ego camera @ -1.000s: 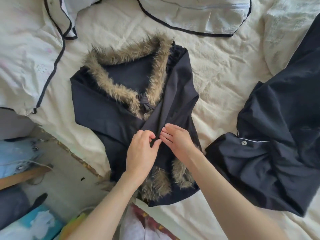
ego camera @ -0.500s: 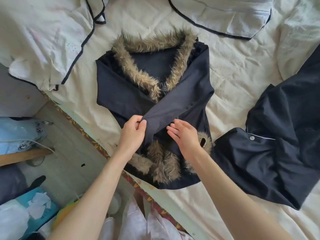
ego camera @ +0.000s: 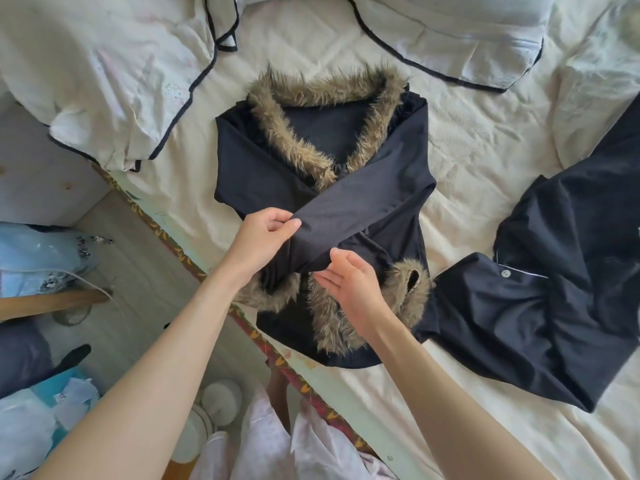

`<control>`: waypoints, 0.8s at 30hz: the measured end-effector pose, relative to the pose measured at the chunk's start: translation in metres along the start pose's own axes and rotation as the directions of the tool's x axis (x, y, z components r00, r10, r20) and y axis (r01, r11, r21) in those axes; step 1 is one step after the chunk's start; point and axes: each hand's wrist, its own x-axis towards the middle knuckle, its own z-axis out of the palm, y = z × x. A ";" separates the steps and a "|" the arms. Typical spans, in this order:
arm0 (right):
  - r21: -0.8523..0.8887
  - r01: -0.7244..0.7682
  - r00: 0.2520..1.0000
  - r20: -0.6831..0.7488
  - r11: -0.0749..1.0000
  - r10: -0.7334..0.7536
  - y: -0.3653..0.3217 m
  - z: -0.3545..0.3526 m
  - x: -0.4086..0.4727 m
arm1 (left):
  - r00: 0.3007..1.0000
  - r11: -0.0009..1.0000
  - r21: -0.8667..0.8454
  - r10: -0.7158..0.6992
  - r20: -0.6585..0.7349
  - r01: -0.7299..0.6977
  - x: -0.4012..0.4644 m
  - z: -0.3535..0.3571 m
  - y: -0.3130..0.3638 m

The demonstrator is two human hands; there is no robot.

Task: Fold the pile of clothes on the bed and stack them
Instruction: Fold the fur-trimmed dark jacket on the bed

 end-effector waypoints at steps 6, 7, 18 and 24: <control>0.089 -0.027 0.999 0.029 0.996 0.024 0.004 0.003 -0.013 | 0.997 0.992 0.106 -0.071 0.043 0.066 -0.026 -0.005 -0.027; 0.086 -0.056 0.997 0.054 0.995 0.051 0.005 0.004 -0.016 | 0.996 0.991 0.116 -0.075 0.043 0.070 -0.031 -0.005 -0.032; -0.561 0.266 0.954 0.037 0.784 -0.296 0.004 0.021 -0.035 | 0.997 0.976 0.205 0.078 -0.027 -0.070 -0.044 -0.023 -0.028; -0.361 0.156 0.988 0.061 0.919 -0.144 0.008 0.025 -0.038 | 0.991 0.970 0.208 0.136 -0.020 -0.129 -0.040 -0.028 -0.032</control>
